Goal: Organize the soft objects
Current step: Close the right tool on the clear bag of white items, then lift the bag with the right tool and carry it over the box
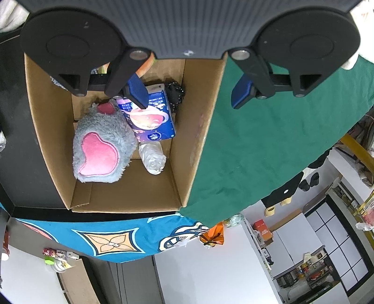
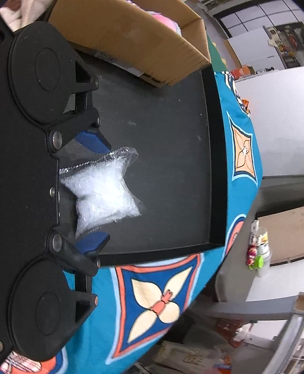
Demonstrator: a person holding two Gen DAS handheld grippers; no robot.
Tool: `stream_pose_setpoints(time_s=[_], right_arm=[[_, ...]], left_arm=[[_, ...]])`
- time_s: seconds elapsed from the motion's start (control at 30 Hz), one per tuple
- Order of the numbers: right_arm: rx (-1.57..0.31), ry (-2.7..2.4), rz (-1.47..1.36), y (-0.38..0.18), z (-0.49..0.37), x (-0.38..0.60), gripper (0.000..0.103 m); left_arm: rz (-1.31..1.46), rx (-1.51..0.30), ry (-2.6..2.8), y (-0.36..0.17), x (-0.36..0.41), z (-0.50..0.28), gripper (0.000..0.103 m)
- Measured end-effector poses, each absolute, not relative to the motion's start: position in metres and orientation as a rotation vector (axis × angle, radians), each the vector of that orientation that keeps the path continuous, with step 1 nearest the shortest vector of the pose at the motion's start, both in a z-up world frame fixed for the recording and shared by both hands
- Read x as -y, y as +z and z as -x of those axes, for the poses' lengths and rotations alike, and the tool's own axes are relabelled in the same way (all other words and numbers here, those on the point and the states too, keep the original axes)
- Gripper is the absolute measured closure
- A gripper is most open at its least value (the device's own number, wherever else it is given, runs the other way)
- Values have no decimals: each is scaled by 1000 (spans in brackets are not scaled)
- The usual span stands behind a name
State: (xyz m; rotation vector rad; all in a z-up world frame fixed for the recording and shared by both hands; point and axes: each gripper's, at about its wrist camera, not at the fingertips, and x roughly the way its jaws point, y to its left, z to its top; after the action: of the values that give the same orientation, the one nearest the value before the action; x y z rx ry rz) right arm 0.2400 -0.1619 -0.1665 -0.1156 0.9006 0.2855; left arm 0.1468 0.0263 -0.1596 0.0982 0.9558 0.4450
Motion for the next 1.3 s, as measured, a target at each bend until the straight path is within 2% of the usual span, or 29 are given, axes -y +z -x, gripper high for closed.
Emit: stream_pose_setpoints(time_s=[0.1,0.23,0.53,1.3], right_arm=[[-923,275,124,-172,-242,159,30],[-915,278,181,-176,-236,155,43],[-892,261,174,-171,-230,160,61],[-804,315,171,-129,-220,132,64]], left_arm=[[-105,-955,448,-159,-26,-148,27],[-105,-955,452,-159,-25,-146,27],[-96,-956,447,-159,-27,-145,27],[-34,-918,433,-153,-42,-131,27]])
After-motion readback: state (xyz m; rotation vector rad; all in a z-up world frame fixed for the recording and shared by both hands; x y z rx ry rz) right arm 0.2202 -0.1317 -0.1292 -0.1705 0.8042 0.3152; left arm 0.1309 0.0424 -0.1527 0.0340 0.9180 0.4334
